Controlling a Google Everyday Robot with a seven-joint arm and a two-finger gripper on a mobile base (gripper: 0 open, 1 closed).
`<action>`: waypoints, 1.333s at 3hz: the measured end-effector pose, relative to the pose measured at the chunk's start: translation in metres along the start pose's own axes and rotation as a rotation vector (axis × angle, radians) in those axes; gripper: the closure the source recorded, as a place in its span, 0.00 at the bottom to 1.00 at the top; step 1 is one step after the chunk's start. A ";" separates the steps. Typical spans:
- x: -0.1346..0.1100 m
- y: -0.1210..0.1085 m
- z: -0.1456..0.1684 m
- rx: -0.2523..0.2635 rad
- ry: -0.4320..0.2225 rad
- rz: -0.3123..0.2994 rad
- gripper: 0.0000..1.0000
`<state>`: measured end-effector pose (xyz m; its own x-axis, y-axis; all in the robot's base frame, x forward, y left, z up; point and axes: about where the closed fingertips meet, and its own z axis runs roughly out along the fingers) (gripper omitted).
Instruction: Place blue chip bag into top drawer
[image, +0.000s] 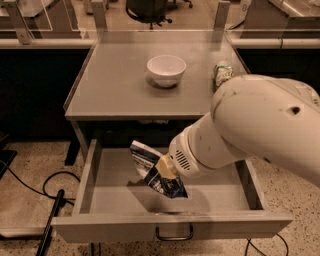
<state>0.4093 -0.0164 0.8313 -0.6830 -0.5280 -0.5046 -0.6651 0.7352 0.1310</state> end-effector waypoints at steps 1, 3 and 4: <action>0.003 -0.003 0.005 -0.012 0.013 0.019 1.00; 0.046 -0.044 0.048 0.071 0.122 0.127 1.00; 0.053 -0.064 0.059 0.120 0.161 0.142 1.00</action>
Offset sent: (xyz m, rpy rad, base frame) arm 0.0141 -0.0505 -0.0920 -0.1105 0.1415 -0.1954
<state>0.4336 -0.0662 0.7455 -0.8126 -0.4699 -0.3448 -0.5252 0.8469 0.0834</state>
